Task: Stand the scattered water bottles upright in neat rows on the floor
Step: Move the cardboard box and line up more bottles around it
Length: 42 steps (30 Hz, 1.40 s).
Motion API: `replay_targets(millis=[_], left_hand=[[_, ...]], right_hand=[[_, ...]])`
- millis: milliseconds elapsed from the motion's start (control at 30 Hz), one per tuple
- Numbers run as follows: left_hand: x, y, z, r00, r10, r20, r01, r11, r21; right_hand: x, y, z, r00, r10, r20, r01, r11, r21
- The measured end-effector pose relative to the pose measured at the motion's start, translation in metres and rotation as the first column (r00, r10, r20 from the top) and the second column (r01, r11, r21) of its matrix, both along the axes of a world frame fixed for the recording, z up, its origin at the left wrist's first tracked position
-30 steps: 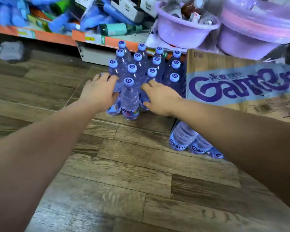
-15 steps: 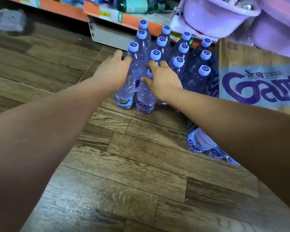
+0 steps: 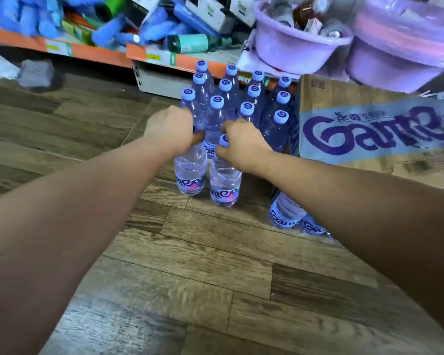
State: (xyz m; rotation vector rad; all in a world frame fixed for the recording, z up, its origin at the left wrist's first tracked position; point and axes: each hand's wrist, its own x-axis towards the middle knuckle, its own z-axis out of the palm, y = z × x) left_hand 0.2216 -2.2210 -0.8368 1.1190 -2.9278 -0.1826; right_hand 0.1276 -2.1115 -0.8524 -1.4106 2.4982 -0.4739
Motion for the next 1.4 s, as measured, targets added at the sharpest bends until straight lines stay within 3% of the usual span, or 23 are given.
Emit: replay_targets(millis=[133, 267, 567, 767, 1200, 1400], left_hand=[[-0.012, 0.035, 0.039, 0.998, -0.029, -0.055, 0.027, 0.999, -0.030], [-0.024, 0.063, 0.081, 0.995, -0.031, -0.095, 0.027, 0.999, -0.041], [-0.076, 0.147, 0.183, 0.965, -0.162, -0.208, 0.122, 0.974, -0.193], [-0.116, 0.204, 0.226, 0.948, -0.223, -0.228, 0.167, 0.956, -0.240], [-0.205, 0.361, 0.178, 0.858, -0.419, -0.298, 0.460, 0.884, 0.081], [-0.229, 0.403, 0.136, 0.873, -0.459, -0.167, 0.480, 0.869, 0.122]], right_hand=[[0.001, 0.031, 0.032, 0.997, 0.057, -0.060, -0.055, 0.998, 0.024], [-0.013, 0.069, 0.074, 0.992, 0.041, -0.118, -0.049, 0.996, -0.070], [-0.056, 0.157, 0.182, 0.949, -0.157, -0.273, 0.083, 0.961, -0.264], [-0.092, 0.226, 0.236, 0.914, -0.223, -0.338, 0.147, 0.960, -0.237], [-0.165, 0.372, 0.217, 0.873, -0.372, -0.317, 0.362, 0.928, -0.091], [-0.185, 0.425, 0.182, 0.883, -0.391, -0.260, 0.400, 0.916, -0.022]])
